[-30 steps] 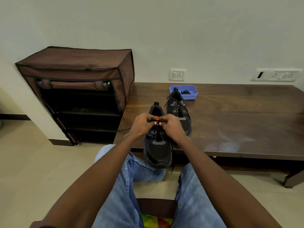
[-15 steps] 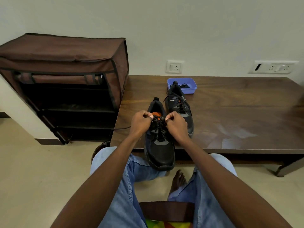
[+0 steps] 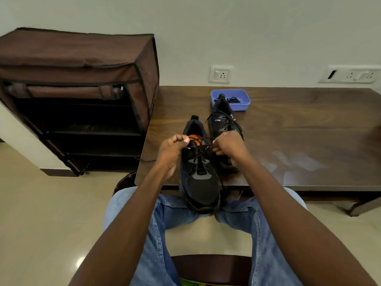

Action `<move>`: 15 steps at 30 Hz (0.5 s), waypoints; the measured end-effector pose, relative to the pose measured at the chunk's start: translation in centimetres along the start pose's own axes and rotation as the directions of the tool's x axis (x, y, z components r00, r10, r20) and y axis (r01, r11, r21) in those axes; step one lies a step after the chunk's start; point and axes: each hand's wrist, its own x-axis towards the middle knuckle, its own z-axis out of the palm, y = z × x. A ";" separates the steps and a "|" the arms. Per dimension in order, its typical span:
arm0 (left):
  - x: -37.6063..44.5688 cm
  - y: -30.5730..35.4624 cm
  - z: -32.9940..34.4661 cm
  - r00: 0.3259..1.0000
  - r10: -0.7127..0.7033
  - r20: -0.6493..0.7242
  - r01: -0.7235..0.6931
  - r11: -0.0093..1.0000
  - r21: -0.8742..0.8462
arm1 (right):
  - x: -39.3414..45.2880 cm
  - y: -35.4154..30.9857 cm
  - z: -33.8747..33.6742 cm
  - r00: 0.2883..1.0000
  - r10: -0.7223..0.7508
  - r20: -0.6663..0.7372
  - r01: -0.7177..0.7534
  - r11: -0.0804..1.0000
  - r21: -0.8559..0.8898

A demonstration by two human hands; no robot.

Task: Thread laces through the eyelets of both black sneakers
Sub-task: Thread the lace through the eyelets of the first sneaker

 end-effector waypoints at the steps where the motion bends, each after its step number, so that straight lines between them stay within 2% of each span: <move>1: 0.0 0.0 0.0 1.000 -0.005 0.013 0.005 0.999 -0.040 | 0.2 0.3 0.1 0.997 -0.056 -0.056 0.055 0.998 -0.027; 2: 0.2 0.0 0.0 1.000 -0.009 0.029 0.011 0.997 -0.077 | 0.0 0.4 0.2 0.989 -0.120 -0.084 0.116 0.992 -0.052; 3: 0.4 0.2 -0.1 0.999 -0.013 0.051 0.019 0.992 -0.125 | -0.4 0.3 0.2 0.984 -0.156 -0.087 0.156 0.988 -0.005; 5: 0.8 0.2 -0.4 0.996 -0.022 0.092 0.040 0.979 -0.199 | -0.8 0.3 0.2 0.988 -0.146 -0.047 0.153 0.951 0.270; 7: 1.0 0.3 -0.6 0.992 -0.034 0.118 0.064 0.963 -0.263 | -0.7 0.0 -0.2 0.993 -0.118 0.011 0.091 0.823 0.560; 9: 1.3 0.3 -1.0 0.992 -0.031 0.124 0.068 0.949 -0.309 | -0.2 -0.2 -0.8 0.992 -0.120 0.045 0.054 0.713 0.699; 10: 1.4 0.3 -1.2 0.992 -0.024 0.123 0.062 0.946 -0.320 | -0.1 -0.3 -1.1 0.986 -0.161 0.032 0.100 0.746 0.659; 11: 1.6 0.2 -1.4 0.992 -0.015 0.123 0.056 0.942 -0.332 | -0.1 -0.4 -1.3 0.970 -0.244 0.019 0.201 0.839 0.505; 12: 1.7 0.0 -1.6 0.993 -0.013 0.116 0.051 0.941 -0.333 | -0.3 -0.3 -1.4 0.939 -0.339 0.060 0.312 0.911 0.270; 13: 1.8 -0.3 -1.8 0.994 -0.012 0.108 0.048 0.940 -0.337 | -0.5 0.0 -1.2 0.903 -0.404 0.144 0.405 0.914 0.025; 15: 1.4 -0.4 -2.0 0.998 -0.020 0.061 0.040 0.943 -0.332 | -0.7 0.6 -0.4 0.833 -0.477 0.279 0.548 0.780 -0.303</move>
